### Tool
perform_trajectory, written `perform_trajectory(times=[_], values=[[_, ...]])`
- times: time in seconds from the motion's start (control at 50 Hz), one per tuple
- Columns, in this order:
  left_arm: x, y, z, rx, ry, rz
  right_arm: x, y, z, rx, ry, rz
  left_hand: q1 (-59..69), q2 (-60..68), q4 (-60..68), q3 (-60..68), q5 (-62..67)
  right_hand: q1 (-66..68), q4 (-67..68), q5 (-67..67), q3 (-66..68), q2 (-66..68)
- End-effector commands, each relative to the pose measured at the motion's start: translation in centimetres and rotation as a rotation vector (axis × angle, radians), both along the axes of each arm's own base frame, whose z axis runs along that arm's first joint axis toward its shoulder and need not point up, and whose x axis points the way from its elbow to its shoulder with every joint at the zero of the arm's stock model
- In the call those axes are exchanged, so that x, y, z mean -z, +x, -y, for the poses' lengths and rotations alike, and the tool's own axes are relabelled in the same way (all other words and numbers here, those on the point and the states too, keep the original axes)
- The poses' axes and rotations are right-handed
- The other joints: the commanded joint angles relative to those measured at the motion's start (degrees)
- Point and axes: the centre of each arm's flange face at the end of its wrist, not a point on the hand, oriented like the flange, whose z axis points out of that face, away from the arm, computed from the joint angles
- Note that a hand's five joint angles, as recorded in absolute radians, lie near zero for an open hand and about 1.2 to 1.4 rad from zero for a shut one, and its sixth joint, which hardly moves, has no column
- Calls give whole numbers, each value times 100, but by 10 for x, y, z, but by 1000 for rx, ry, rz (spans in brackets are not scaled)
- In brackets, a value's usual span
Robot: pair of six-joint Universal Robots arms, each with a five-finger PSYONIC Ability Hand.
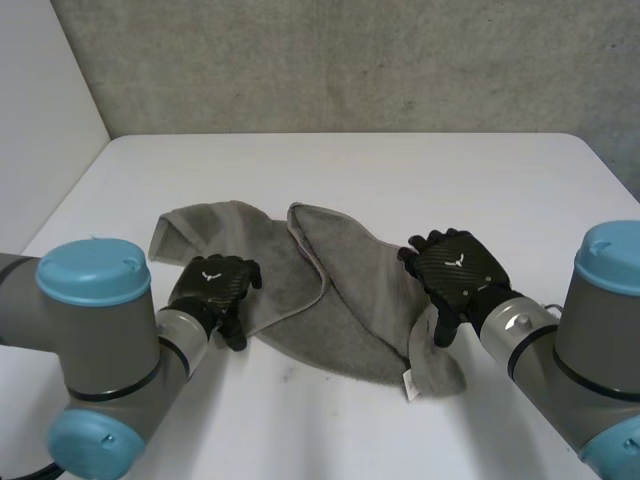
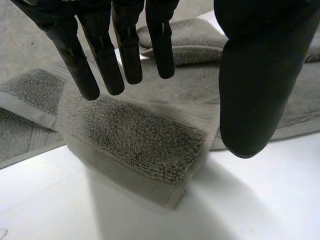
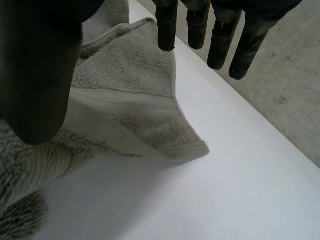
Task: Fold the towel.
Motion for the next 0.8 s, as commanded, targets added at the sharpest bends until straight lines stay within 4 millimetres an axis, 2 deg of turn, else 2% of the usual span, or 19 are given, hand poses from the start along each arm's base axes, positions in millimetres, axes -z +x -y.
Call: perform_trajectory(times=[0.02, 0.28, 0.38, 0.44, 0.48, 0.54, 0.58, 0.62, 0.8], values=[[15, -2, 13, 14, -27, 56, 7, -5, -1, 1, 6, 3, 395, 374, 379, 380, 374, -337, -463, -335, -362, -355], [30, -8, 26, 40, -109, 108, 12, -9, 0, 1, 22, 0, 496, 475, 479, 481, 474, -337, -463, -335, -362, -355], [34, -10, 29, 45, -112, 120, 12, -8, 0, 0, 14, 4, 950, 929, 933, 935, 928, -337, -463, -335, -362, -355], [35, -11, 30, 47, -111, 121, 12, -8, 1, -3, 7, 2, 1707, 1686, 1690, 1692, 1685, -337, -463, -335, -362, -355], [34, -11, 31, 46, -117, 118, 12, -8, 0, -4, 4, -5, 2862, 2841, 2845, 2847, 2841, -337, -463, -335, -362, -355], [33, -12, 32, 44, -126, 114, 12, -8, 1, -7, -2, -10, 3372, 3351, 3356, 3357, 3351, -337, -463, -335, -362, -355], [31, -12, 33, 43, -144, 106, 12, -8, 1, -7, -2, -11, 4644, 4622, 4627, 4628, 4622, -337, -463, -335, -362, -355], [30, -13, 35, 41, -152, 102, 12, -9, 2, -4, -4, -11, 5048, 5027, 5031, 5033, 5027, -337, -463, -335, -362, -355], [27, -14, 37, 40, -169, 95, 10, -13, 10, 17, -11, -8, 5052, 5031, 5035, 5037, 5031, -337, -463, -335, -362, -355]])
